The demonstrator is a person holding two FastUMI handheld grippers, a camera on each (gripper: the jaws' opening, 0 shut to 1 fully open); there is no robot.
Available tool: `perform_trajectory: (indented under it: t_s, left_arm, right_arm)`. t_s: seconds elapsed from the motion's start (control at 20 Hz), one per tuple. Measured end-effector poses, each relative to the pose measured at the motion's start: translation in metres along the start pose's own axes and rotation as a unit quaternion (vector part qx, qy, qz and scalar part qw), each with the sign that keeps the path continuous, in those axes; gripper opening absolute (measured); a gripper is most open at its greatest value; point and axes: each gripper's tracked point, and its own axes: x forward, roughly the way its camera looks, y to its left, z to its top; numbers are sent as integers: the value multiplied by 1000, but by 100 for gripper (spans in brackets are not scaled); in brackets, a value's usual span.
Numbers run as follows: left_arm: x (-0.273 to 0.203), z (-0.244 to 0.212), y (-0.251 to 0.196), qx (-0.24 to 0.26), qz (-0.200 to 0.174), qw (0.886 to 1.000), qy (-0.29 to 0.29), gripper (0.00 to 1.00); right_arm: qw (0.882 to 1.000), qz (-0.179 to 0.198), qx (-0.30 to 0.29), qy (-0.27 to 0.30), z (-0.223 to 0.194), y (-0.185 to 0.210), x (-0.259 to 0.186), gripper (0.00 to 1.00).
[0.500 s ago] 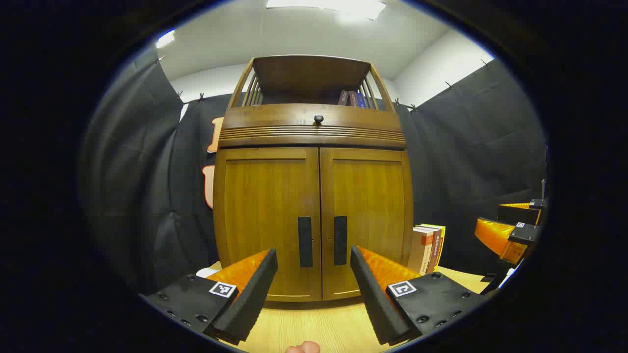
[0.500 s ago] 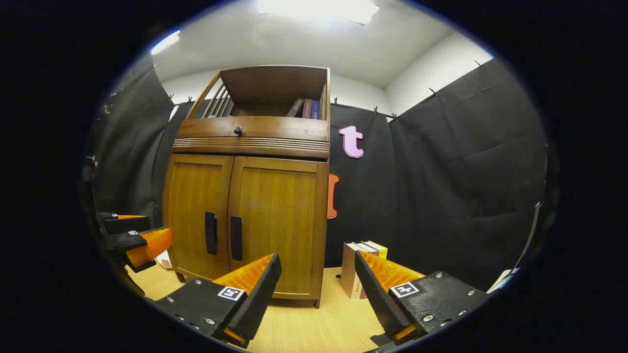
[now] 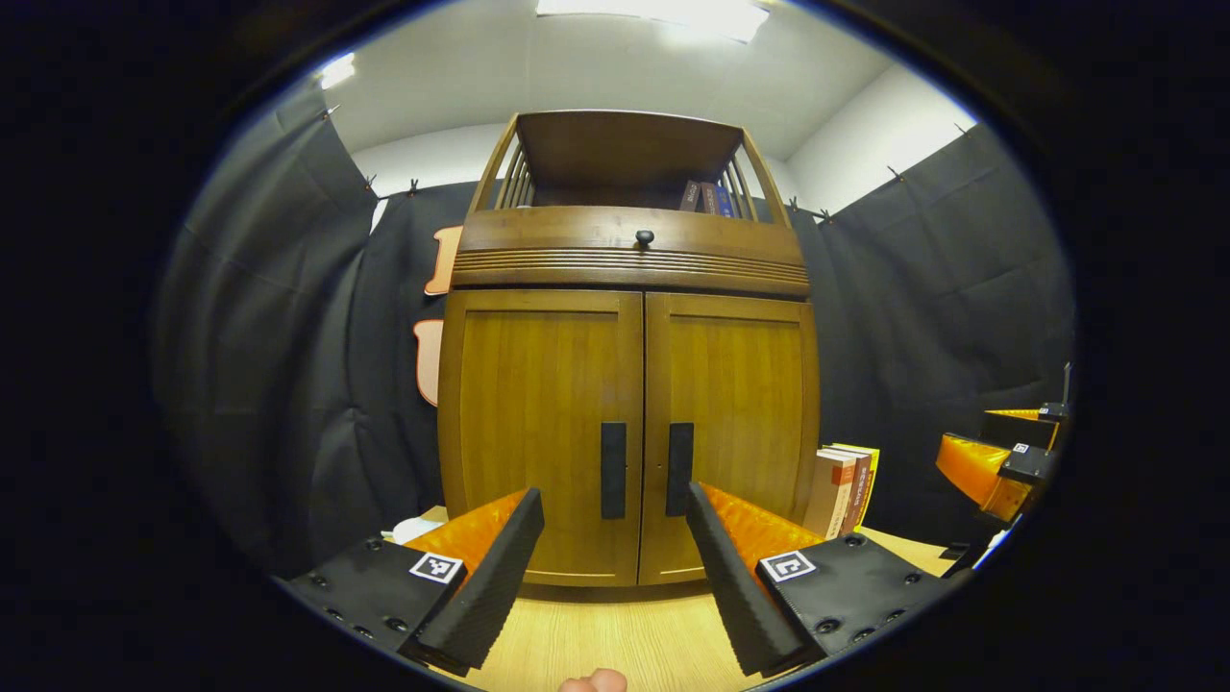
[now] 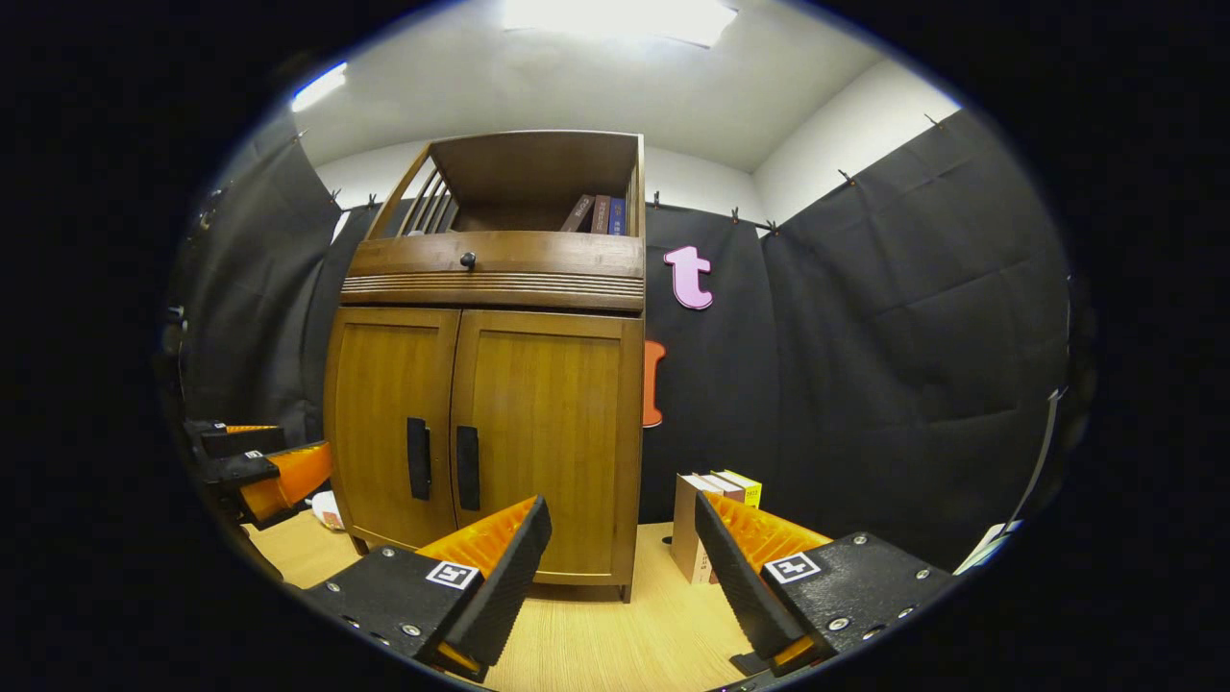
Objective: Open the right door of the double-door shoe cabinet with the right hand, and open the left door with the left hand.
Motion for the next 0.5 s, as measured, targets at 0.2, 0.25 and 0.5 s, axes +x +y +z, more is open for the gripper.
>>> perform_trajectory:
  t_s: [0.2, 0.25, 0.5]
  left_arm:
    - [-1, 2, 0, -7, 8, 1000, -3, 96]
    - [-1, 2, 0, -6, 8, 1000, -2, 94]
    - [-4, 5, 1, -2, 9, 1000, -7, 99]
  right_arm:
    - [1000, 8, 0, 0, 0, 6, -1, 92]
    - [1000, 11, 0, 1, -1, 7, -2, 92]
    - [1000, 14, 2, -1, -1, 9, -3, 92]
